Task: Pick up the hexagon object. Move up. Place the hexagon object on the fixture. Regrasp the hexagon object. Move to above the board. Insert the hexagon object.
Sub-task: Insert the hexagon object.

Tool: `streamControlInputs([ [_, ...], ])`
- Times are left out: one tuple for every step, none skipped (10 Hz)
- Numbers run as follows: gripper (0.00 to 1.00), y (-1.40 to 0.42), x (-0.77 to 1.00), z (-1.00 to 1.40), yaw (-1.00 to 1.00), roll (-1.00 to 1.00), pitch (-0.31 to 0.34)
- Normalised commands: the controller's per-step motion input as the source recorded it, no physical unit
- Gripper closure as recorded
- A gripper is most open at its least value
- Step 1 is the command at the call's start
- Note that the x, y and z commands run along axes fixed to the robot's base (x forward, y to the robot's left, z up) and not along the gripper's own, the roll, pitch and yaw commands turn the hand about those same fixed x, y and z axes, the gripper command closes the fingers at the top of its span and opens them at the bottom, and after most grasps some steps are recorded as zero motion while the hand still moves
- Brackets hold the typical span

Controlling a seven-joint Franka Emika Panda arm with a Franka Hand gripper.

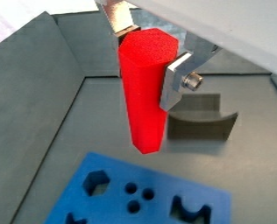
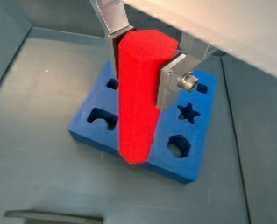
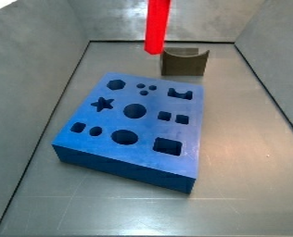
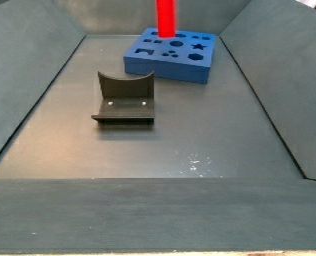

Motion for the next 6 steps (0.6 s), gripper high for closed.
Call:
streamControlInputs([
  [1.0, -0.09, -0.81, -0.19, -0.18, -0.44, -0.104],
  [1.0, -0.17, -0.95, -0.33, 0.0, -0.36, -0.056],
  [1.0, 0.0, -0.01, 0.0, 0.0, 0.0, -0.016],
  [1.0, 0.0, -0.01, -0.08, 0.0, -0.04, -0.001],
  [1.0, -0.05, -0.7, -0.4, -0.21, -0.37, 0.037],
  [1.0, -0.05, -0.84, -0.47, -0.14, -0.34, 0.017],
])
